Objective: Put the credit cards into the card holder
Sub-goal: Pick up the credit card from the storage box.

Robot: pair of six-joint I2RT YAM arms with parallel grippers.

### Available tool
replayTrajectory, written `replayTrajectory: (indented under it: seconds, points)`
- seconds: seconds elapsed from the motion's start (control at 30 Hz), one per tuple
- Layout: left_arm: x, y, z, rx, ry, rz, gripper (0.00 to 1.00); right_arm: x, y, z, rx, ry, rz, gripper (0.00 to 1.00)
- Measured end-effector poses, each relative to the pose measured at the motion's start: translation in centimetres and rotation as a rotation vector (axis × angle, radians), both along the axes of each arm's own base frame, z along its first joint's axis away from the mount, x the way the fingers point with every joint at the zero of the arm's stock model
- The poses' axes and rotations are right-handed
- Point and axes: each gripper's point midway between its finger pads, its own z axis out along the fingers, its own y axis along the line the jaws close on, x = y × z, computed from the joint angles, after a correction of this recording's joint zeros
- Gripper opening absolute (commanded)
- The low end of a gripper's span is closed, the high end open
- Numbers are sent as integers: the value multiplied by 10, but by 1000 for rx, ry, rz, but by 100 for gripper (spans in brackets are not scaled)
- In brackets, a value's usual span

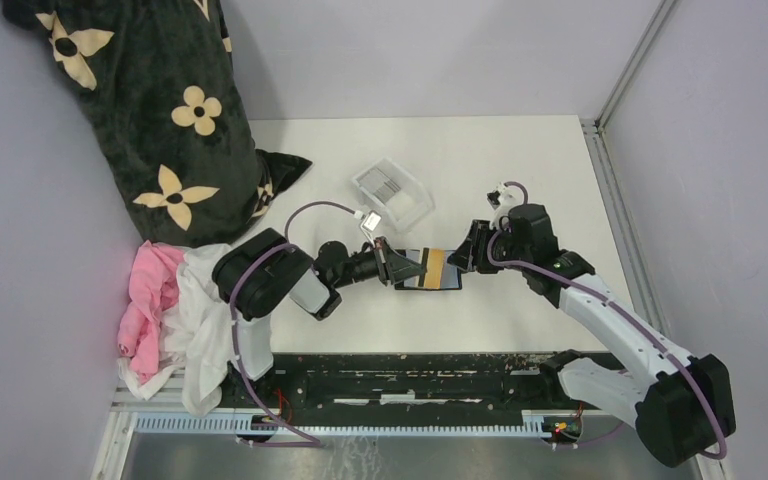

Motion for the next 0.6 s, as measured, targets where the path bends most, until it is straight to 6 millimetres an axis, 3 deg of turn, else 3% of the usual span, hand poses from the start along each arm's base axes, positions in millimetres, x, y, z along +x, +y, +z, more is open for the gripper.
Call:
replayTrajectory:
  seconds: [0.1, 0.17, 0.6]
  points:
    - [10, 2, -11, -9, 56, 65, 3, 7, -2, -19, -27, 29, -26, 21]
    - [16, 6, -16, -10, 82, 112, 3, 13, -3, -33, -48, 53, -48, 14]
    - [40, 26, -39, 45, 154, 319, 3, 37, -11, -93, -161, 153, -138, 6]
